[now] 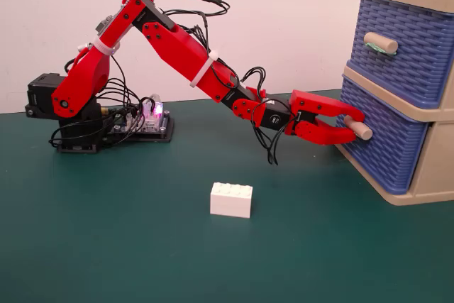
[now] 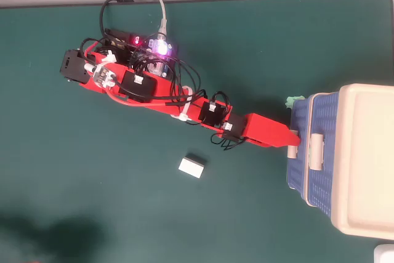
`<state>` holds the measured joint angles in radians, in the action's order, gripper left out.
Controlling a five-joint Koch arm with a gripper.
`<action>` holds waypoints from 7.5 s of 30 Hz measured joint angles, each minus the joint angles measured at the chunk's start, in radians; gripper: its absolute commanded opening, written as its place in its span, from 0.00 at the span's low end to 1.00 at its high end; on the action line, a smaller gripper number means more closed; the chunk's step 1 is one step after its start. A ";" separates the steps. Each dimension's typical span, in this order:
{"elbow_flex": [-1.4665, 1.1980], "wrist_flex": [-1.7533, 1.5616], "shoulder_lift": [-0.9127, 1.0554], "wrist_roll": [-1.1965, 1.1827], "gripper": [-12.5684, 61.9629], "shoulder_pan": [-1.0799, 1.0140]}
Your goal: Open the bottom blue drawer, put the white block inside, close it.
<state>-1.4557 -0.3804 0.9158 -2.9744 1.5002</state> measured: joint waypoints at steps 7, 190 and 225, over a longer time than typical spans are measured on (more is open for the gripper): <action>-0.236 0.003 0.155 -0.002 0.06 -0.037; 1.184 1.675 -0.048 0.387 0.63 -0.023; -0.966 1.954 1.387 1.295 0.63 -1.198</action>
<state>-2.4222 1.5739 2.3025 -1.6797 0.3022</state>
